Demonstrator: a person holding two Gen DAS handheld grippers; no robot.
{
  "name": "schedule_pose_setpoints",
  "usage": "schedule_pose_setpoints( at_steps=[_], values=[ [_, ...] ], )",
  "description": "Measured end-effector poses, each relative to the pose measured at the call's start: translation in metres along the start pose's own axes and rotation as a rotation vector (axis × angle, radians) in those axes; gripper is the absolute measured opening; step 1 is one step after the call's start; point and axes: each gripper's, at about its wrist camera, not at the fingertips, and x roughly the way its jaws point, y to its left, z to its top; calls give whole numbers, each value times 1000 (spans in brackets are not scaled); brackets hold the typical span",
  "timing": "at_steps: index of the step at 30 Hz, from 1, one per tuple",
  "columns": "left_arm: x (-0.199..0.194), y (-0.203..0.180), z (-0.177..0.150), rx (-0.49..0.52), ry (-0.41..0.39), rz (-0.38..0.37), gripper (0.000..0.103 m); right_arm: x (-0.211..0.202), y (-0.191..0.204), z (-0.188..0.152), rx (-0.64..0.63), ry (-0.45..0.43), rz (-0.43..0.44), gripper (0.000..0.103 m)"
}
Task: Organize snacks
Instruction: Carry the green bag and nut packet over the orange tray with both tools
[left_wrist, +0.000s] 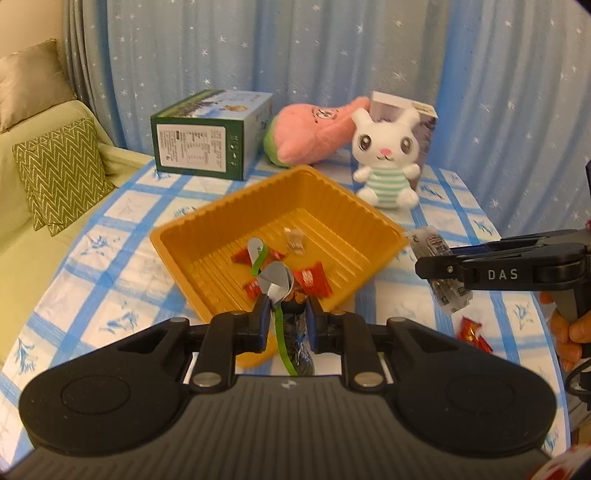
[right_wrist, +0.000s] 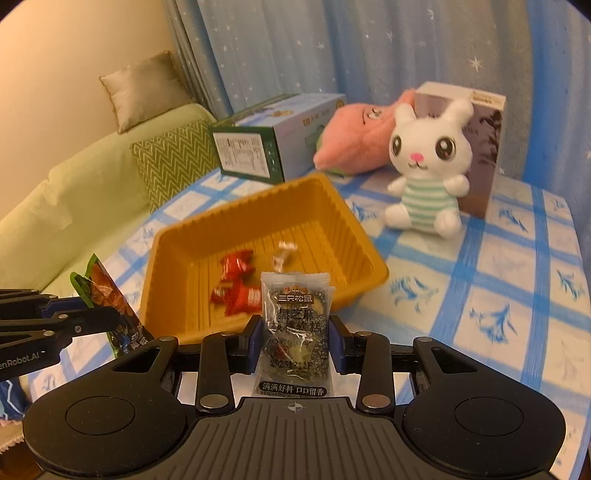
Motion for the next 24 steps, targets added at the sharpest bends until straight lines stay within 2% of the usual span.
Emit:
schedule_pose_setpoints(
  at_steps=[9,16,24],
  values=[
    [22,23,33,-34,-23,39,19,17,3,38,-22,-39,5,37],
    [55,38,48,-45,19,64,19,36,4,55,-25,-41,5,37],
    [89,46,50,-40,83,74,19,54,2,63,-17,-32,-6,37]
  ],
)
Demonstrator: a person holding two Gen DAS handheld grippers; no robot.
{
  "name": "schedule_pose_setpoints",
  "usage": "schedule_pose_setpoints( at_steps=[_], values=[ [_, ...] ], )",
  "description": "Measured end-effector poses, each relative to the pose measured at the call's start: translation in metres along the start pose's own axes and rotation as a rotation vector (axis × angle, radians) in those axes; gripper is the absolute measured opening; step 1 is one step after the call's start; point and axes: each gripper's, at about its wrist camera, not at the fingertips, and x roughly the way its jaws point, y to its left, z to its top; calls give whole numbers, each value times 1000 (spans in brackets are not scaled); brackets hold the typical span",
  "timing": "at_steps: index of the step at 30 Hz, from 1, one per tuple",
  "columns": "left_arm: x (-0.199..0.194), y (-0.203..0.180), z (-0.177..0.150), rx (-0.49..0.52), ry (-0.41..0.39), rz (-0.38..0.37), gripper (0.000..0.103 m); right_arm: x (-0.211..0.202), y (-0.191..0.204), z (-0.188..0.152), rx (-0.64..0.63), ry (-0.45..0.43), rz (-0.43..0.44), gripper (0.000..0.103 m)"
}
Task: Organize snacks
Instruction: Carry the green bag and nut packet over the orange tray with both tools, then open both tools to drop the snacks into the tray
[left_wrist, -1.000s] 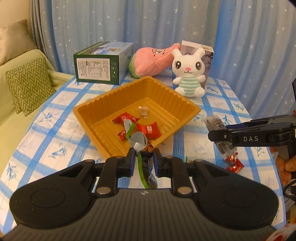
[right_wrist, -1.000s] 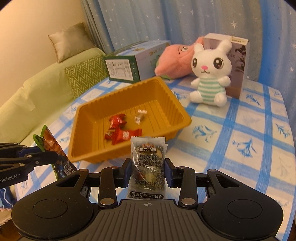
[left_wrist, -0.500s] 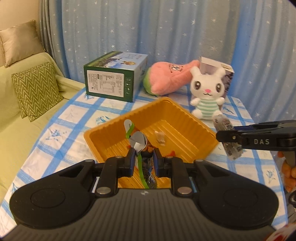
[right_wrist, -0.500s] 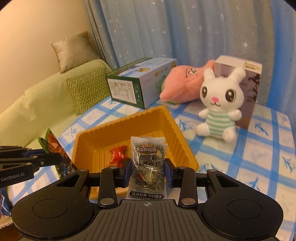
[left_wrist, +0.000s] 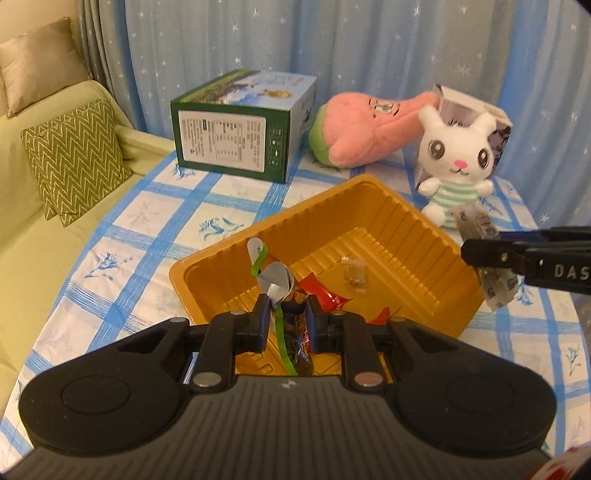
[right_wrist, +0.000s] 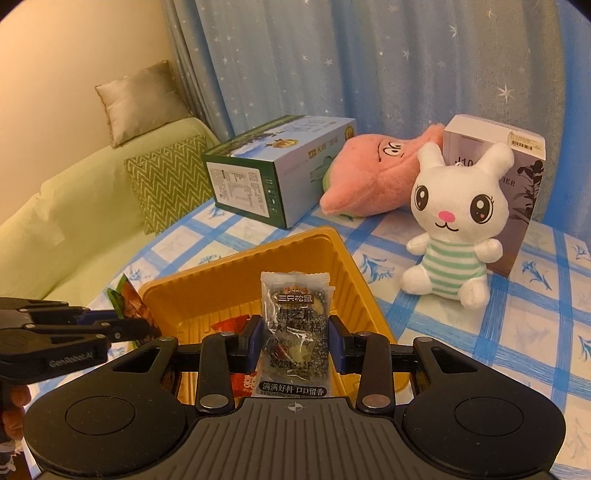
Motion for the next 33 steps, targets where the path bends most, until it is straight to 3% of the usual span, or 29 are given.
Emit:
schedule_pose_setpoints(
  at_steps=[14,33],
  values=[
    [36,1,-2,25,84,23,19,14,-6,0,13,20,-14,37],
    [31,-2,-5,32,101,-6,19,30,-14,-1,28,45,-22,37]
  ],
)
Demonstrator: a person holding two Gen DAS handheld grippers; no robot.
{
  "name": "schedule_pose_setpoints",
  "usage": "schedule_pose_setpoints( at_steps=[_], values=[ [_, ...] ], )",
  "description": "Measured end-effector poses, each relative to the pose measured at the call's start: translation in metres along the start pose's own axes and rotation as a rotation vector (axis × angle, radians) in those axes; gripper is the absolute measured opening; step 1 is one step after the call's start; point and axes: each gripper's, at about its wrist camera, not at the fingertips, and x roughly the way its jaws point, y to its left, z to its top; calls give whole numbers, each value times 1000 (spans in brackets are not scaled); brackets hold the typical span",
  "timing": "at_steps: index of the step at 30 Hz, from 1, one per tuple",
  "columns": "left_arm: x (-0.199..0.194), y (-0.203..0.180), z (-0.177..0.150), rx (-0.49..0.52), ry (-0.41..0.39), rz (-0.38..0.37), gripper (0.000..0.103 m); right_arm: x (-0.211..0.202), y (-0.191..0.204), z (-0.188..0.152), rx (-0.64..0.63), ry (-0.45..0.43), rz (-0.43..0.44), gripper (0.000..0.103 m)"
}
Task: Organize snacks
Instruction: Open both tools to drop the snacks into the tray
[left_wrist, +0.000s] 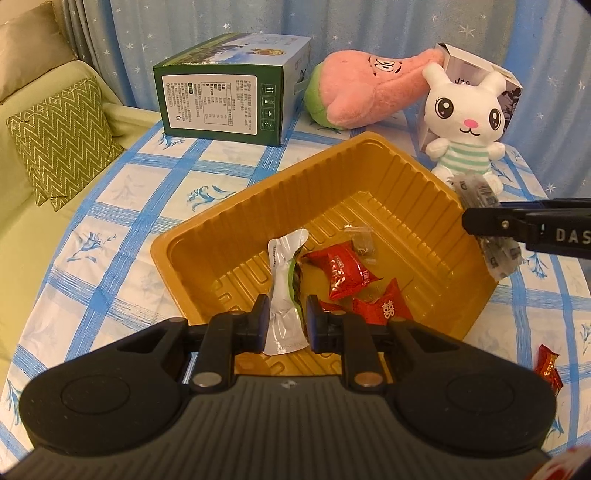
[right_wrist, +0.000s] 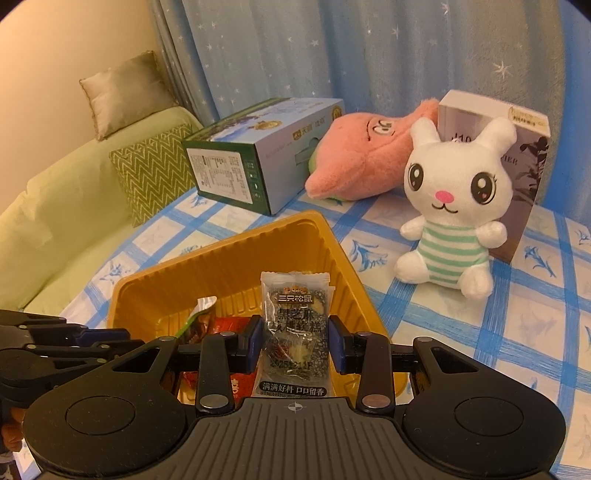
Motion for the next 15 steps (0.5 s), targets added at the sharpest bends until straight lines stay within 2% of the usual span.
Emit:
schedule_pose_setpoints(
  at_steps=[15],
  values=[
    [5,4,2,-23,12,2,19,37,-3,6,-12,49,-2,38]
  ],
)
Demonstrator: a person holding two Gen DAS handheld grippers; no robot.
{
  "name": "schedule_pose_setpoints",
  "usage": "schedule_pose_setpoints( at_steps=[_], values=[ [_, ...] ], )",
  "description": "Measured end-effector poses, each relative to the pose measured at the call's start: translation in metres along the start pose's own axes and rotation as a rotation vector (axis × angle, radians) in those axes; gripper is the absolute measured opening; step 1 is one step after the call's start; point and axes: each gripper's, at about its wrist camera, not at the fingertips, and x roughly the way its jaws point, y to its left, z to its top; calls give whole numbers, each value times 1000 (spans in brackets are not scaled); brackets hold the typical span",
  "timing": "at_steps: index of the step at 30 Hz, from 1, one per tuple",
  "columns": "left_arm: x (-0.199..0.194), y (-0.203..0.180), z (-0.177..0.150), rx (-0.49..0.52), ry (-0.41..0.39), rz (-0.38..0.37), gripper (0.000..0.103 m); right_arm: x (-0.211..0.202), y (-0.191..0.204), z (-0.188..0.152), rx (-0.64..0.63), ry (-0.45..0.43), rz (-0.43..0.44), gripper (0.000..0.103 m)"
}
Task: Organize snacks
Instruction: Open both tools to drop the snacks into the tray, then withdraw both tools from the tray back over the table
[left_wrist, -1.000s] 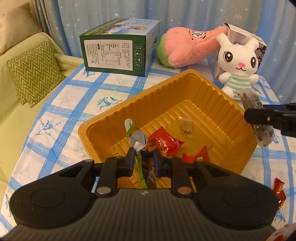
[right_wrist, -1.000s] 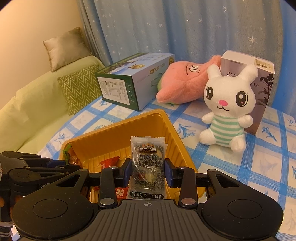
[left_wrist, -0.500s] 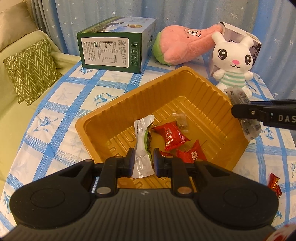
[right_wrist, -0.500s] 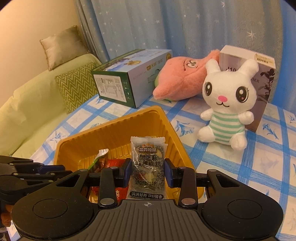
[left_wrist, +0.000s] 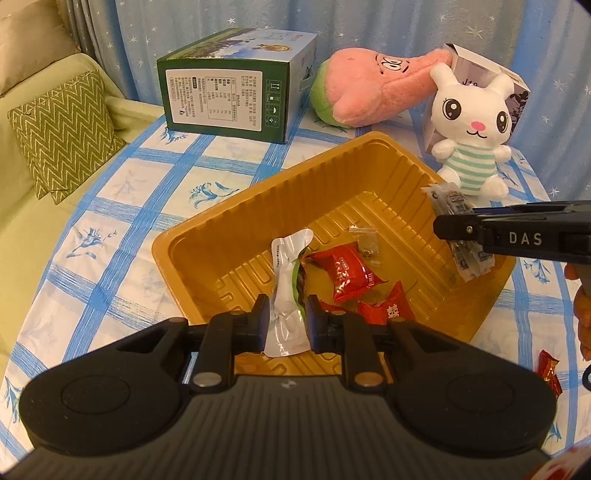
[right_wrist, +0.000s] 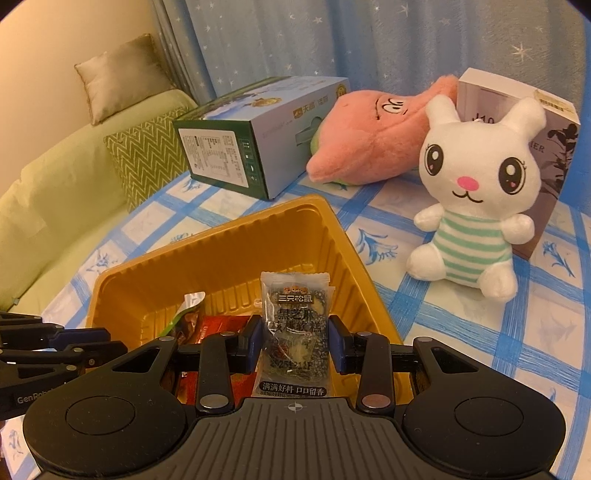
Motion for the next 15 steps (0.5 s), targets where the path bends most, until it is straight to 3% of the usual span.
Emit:
schedule_pose_setpoints(
  at_steps=[7,9,10,11,15],
  values=[
    [1,4,-3,-7,5,9,19,10,2,2,-10,7,-5,38],
    [1,4,-4,-11,7,8,19,10,2,1,-4,13,-12,44],
    [2,5,-4,-13,9,8,19,9,2,1,1,12,-11,54],
    [1,5,-5,-13,10,9,19,8,2,0,5,6,-12,58],
    [0,5,-7,-18,11,9,19,0,4,-4,-8,1,1,59]
  ],
)
